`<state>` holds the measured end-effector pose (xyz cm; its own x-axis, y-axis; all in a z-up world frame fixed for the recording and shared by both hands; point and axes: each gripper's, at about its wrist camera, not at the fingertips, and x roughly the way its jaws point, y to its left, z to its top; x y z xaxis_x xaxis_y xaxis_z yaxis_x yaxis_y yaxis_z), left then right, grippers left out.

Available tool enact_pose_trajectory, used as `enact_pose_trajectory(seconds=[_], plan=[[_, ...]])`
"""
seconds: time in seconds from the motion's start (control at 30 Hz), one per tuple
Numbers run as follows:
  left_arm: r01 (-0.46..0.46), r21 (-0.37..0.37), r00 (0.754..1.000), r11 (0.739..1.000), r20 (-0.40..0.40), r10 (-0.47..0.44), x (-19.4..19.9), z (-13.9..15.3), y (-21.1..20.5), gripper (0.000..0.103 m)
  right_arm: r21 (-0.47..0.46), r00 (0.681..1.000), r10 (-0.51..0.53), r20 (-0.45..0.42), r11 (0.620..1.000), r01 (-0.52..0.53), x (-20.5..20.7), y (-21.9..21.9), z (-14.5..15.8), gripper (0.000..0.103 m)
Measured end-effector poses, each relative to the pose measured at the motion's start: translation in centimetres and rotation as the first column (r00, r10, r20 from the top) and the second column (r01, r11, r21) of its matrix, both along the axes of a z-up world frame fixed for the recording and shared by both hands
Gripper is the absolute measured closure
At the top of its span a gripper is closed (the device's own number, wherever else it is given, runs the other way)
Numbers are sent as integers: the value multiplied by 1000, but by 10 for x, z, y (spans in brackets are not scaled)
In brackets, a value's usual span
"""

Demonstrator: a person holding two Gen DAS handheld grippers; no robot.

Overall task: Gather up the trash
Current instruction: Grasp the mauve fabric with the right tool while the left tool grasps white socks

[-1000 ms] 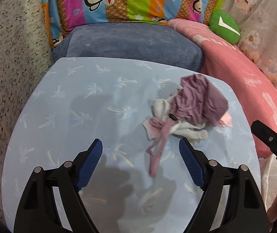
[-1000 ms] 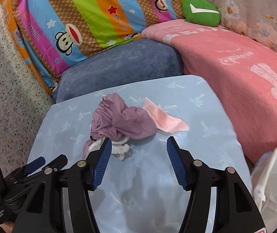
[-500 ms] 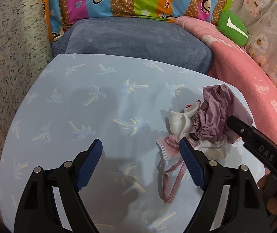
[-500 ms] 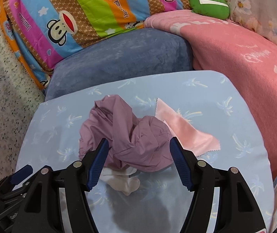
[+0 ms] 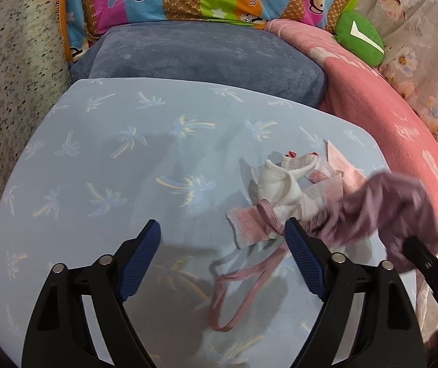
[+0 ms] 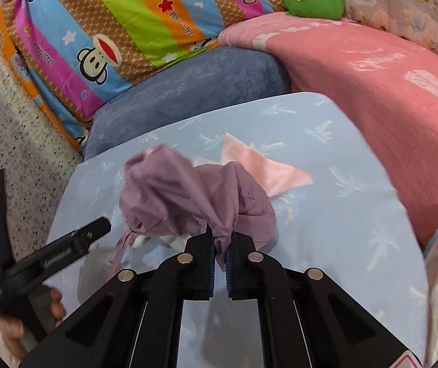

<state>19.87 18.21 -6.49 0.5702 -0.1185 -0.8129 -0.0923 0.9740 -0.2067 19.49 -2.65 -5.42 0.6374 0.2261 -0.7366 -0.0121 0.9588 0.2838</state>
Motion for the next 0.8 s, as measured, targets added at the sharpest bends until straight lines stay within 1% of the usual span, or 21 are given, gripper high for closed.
enact_pose_trajectory(seconds=[0.1,0.23,0.37,0.43,0.47,0.5,0.53,0.63,0.67,0.73,0.77,0.8], plan=[[11,-12,1000,1000,4,-11,0,0,-9,18,14,999,-48,-5,999,48,-22,-22,3,98],[30,-17,1000,999,-4,-30,4,-3,-23,18,18,995,-96,-23,995,96,-35,-39,0,98],[46,-29,999,999,-12,-46,15,-8,-35,18,15,994,-96,-44,995,97,-34,-39,-5,98],[50,-11,999,999,-20,-51,24,-11,-42,18,16,995,-85,-53,996,86,-30,-36,-9,98],[52,-5,998,999,-24,-52,28,-13,-43,20,15,995,-81,-56,997,82,-29,-34,-12,98],[51,0,998,999,-28,-51,32,-15,-44,28,15,995,-73,-61,997,74,-28,-31,-14,98],[54,1,998,999,-37,-54,35,-18,-45,33,15,996,-64,-66,998,65,-26,-28,-17,98],[75,-26,995,997,-57,-77,40,-23,-44,62,15,996,-47,-77,999,48,-24,-22,-22,98],[92,-34,994,995,-57,-94,39,-23,-45,77,16,996,-43,-79,999,45,-23,-20,-23,98],[118,-16,992,993,-46,-119,33,-20,-49,85,21,996,-38,-80,999,40,-24,-18,-23,98],[125,-8,991,992,-41,-126,30,-19,-50,92,23,996,-37,-78,999,39,-25,-19,-22,98],[133,-8,990,991,-38,-133,26,-16,-50,92,25,996,-36,-76,999,38,-26,-19,-21,98]])
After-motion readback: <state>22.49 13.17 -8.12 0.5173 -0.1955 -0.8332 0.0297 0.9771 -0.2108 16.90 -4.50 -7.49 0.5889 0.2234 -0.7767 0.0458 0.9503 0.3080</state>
